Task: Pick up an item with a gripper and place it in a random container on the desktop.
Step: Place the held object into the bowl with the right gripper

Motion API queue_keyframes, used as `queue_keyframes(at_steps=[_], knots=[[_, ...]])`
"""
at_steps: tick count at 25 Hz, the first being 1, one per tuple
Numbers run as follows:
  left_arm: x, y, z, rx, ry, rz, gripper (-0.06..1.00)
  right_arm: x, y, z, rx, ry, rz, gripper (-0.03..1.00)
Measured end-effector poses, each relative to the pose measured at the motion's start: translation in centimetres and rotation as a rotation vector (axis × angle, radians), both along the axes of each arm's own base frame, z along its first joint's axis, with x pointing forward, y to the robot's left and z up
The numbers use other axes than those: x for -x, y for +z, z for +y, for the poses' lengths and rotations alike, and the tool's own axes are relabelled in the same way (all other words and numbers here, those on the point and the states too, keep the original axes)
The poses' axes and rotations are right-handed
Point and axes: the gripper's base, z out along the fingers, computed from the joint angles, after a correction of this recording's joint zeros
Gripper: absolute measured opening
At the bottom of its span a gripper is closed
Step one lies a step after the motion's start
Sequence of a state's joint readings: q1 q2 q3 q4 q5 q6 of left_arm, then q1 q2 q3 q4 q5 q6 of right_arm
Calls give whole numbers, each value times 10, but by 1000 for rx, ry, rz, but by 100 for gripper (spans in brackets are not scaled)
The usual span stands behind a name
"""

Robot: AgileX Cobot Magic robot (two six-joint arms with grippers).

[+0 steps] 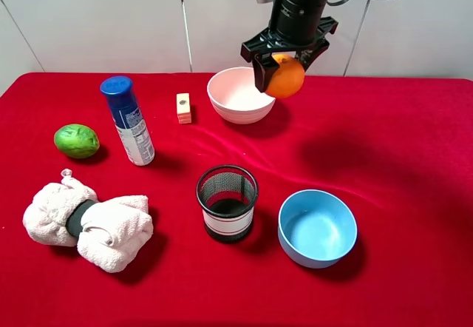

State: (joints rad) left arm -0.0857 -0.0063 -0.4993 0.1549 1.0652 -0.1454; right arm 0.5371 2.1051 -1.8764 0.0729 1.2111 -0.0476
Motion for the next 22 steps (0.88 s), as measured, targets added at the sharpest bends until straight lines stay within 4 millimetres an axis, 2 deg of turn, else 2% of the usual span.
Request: queue_keyframes(at_steps=[14,22], knots=[[0,0,0,0,0,0,99,-23,-17,17,-121,-27,-122,55],[0,0,0,0,0,0,99,-36,-36,25,-166,-43,-185,55]])
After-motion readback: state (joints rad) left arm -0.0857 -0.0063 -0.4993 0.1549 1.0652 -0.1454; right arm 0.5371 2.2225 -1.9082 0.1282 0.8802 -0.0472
